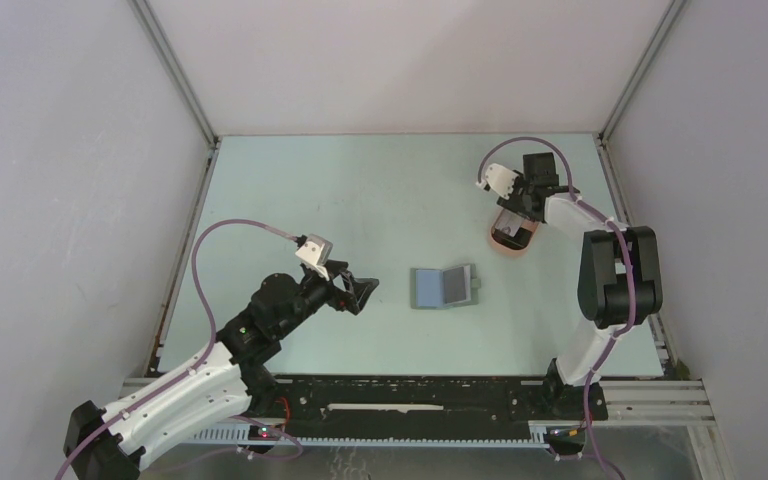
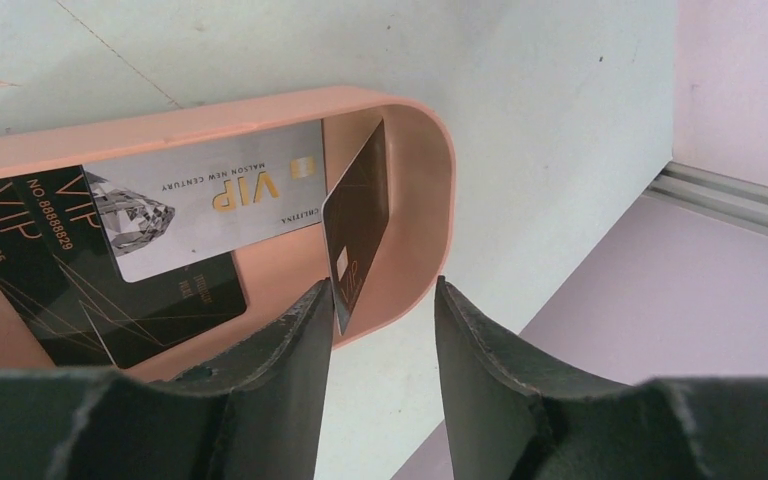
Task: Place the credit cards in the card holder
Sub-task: Pick up the credit card from the storage box.
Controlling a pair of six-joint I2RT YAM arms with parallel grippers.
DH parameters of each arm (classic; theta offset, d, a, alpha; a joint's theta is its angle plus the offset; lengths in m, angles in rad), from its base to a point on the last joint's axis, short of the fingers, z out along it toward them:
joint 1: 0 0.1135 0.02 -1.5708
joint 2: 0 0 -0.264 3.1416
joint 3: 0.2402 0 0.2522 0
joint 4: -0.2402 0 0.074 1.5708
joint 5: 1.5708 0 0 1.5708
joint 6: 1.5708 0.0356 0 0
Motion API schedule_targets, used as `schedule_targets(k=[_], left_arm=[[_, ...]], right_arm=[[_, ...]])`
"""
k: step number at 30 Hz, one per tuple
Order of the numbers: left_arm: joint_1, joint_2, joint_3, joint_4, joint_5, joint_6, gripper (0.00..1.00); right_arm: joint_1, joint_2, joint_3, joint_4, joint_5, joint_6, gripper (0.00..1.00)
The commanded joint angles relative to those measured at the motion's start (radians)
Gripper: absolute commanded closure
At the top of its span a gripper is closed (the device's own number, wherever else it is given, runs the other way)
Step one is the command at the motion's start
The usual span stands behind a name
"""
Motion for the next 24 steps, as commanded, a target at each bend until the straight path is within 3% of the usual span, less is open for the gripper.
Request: schedule_targets(k=[1, 12, 18, 24], left_arm=[[0.007, -0.007, -0.002, 0.023, -0.009, 0.013, 0.09], [0.007, -0.007, -0.002, 0.021, -0.008, 0.012, 0.09], [0.007, -0.005, -0.001, 0.023, -0.008, 0.011, 0.09], [0.006, -0.023, -0.002, 0.025, -0.002, 0.003, 0.09]], right_arm=[[-0.006, -0.02, -0.001, 0.047, 0.006, 0.021, 0.51], [-0.022, 0.046, 0.048, 0.001, -0.015, 0.037, 0.72], [-0.038, 0.027, 0.055, -0.034, -0.037, 0.042, 1.0], [-0.065, -0.062, 0.055, -0.091, -0.094, 0.065, 1.0]])
